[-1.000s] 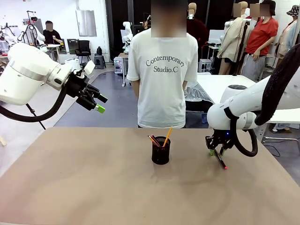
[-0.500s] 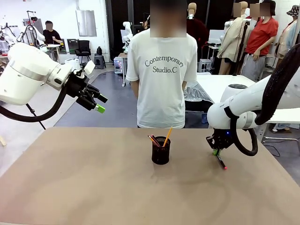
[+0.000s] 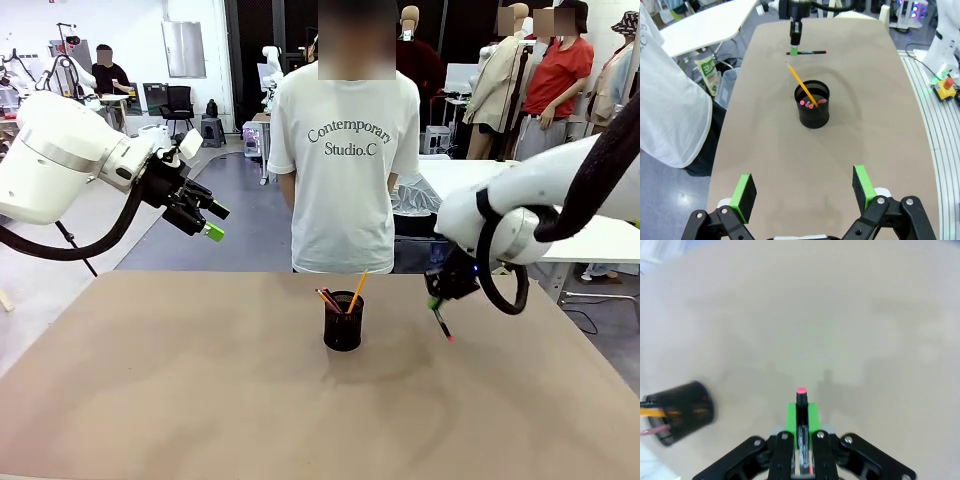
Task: Place the pens into the pen holder.
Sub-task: Pick up a writing instrument from the table and place it into the Pen holder.
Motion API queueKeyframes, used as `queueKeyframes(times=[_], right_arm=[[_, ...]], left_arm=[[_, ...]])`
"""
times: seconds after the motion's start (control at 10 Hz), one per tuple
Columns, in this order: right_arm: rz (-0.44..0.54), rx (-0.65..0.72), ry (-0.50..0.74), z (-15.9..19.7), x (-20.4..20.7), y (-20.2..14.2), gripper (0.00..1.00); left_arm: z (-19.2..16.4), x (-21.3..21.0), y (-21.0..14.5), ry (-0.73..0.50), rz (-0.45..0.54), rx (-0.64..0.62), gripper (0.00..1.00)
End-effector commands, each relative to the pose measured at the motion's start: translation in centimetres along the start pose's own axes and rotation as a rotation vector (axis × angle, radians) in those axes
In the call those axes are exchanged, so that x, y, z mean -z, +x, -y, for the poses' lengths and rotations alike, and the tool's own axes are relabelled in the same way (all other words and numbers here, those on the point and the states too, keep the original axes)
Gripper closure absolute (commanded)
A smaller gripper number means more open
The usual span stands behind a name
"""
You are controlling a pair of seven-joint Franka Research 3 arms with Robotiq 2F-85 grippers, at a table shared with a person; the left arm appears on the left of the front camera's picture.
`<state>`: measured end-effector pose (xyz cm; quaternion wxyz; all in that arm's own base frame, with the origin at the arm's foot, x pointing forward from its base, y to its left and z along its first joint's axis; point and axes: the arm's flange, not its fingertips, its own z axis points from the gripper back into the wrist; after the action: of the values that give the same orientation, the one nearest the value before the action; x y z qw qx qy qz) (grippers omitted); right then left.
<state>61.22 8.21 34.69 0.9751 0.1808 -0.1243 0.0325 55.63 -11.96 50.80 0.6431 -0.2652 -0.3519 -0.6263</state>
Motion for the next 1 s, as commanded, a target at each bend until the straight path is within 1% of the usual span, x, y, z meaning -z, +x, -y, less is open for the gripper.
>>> queueKeyframes(times=[0.0, 0.1, 0.2, 0.3, 0.4, 0.5, 0.7, 0.8, 0.9], right_arm=[[0.073, -0.085, 0.216, 0.5, -2.8, 0.0, 1.0], [0.092, -0.145, 0.34, -0.2, -4.4, 0.0, 1.0], [0.12, -0.234, 0.438, -0.9, -5.9, -0.2, 1.0], [0.104, -0.325, 0.563, -1.5, -7.3, -0.7, 1.0], [0.144, -0.395, 0.626, -2.2, -8.6, -1.2, 1.0], [0.167, -0.482, 0.715, -2.6, -10.0, -1.2, 1.0], [0.221, -0.601, 0.841, -3.1, -11.9, -1.6, 1.0], [0.279, -0.671, 0.9, -3.6, -12.5, -2.0, 1.0], [0.397, -0.741, 0.923, -3.9, -13.2, -2.4, 1.0]], left_arm=[[0.1, -0.2, 0.0, 0.001, 0.0, 0.0, 0.0], [0.1, -0.2, 0.0, 0.001, 0.0, 0.0, 0.0], [0.1, -0.2, 0.0, 0.001, 0.0, 0.0, 0.0], [0.1, -0.2, 0.0, 0.001, 0.0, 0.0, 0.0], [0.1, -0.2, 0.0, 0.001, 0.0, 0.0, 0.0], [0.1, -0.2, 0.0, 0.001, 0.0, 0.0, 0.0], [0.1, -0.2, 0.0, 0.001, 0.0, 0.0, 0.0], [0.1, -0.2, 0.0, 0.001, 0.0, 0.0, 0.0], [0.1, -0.2, 0.0, 0.001, 0.0, 0.0, 0.0]])
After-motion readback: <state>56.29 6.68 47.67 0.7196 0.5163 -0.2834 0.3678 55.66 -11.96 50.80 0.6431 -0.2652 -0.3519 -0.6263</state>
